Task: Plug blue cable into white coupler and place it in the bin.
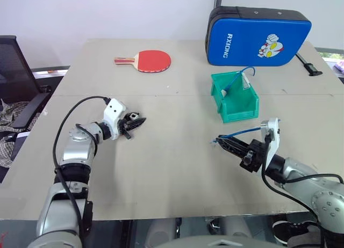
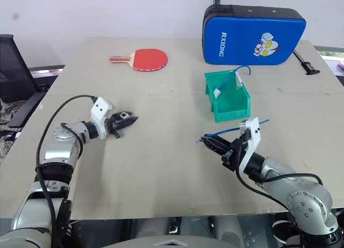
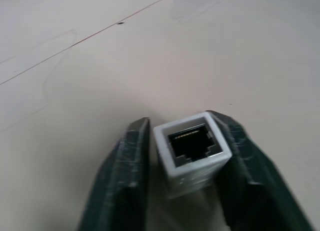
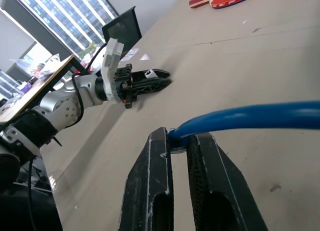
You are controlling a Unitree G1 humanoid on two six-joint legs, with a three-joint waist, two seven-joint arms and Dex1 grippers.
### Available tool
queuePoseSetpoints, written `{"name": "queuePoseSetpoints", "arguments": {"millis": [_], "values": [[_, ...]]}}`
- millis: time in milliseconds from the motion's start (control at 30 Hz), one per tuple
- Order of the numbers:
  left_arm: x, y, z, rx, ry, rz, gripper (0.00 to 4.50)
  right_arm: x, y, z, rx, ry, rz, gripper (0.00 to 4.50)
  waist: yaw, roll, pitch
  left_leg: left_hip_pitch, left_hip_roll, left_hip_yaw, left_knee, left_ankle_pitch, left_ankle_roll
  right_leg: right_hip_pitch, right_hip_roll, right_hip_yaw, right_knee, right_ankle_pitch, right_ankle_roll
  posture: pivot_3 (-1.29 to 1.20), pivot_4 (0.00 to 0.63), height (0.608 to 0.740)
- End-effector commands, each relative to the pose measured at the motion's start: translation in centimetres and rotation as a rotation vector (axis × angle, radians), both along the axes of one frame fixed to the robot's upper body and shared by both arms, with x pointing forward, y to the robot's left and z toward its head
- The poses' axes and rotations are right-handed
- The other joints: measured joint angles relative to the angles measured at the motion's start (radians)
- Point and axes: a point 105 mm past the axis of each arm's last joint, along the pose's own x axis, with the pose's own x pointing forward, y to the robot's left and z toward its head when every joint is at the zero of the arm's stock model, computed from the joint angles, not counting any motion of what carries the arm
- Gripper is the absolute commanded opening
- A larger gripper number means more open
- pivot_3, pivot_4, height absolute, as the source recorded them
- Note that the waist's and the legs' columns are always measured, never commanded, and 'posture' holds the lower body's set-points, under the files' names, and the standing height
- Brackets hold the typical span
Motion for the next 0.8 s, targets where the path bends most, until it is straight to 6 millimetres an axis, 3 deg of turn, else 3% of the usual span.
{"name": "queuePoseSetpoints", "arguments": {"millis": [33,133,267,400,600,800], "values": [[-1.2,-1.2,-0.3,-0.035,0.055,-0.122,0.66,-0.4,-0.1,1.2,0.0,-0.057,-0.009,0.0,0.0,0.0,0.0,0.0,0.0,0.0,0.0,0.0,0.0,0.0,0.0,0.0,0.0,0.0,0.0,0.0,0.15,0.731],[-2.8,-3.4,0.3,-0.062,0.074,-0.275,0.66,-0.2,-0.2,1.3,-0.017,-0.079,-0.02,0.0,-0.001,0.0,0.0,0.0,0.0,0.0,0.0,0.0,0.0,0.0,-0.001,0.0,0.0,-0.002,-0.003,0.0,0.15,0.731],[-6.6,-10.3,0.9,-0.099,0.144,-0.599,0.66,0.8,0.1,1.8,-0.174,-0.208,-0.004,0.0,0.001,0.0,0.0,-0.001,-0.001,0.001,0.0,0.0,0.0,0.0,-0.002,0.001,0.0,-0.002,-0.004,0.0,0.15,0.731],[-7.4,-14.6,0.2,-0.03,0.133,-0.723,0.66,1.5,0.8,1.7,-0.262,-0.275,0.062,0.0,0.003,0.0,0.0,-0.001,-0.001,0.0,0.001,0.0,0.0,0.0,-0.001,0.001,0.0,-0.003,-0.003,0.0,0.15,0.731],[-6.0,-18.5,-0.8,0.059,0.096,-0.798,0.66,2.7,1.6,0.8,-0.396,-0.325,0.167,0.0,0.0,0.0,0.0,0.0,-0.001,-0.001,0.001,0.0,0.0,0.0,0.005,0.002,0.0,-0.003,-0.003,0.0,0.15,0.731],[-5.5,-19.6,-2.1,0.172,0.067,-0.874,0.66,3.5,2.6,-0.9,-0.478,-0.33,0.25,0.0,0.0,0.0,0.0,-0.001,-0.001,-0.001,0.001,0.0,0.0,-0.001,0.006,0.001,0.0,0.001,-0.002,0.0,0.15,0.731]]}}
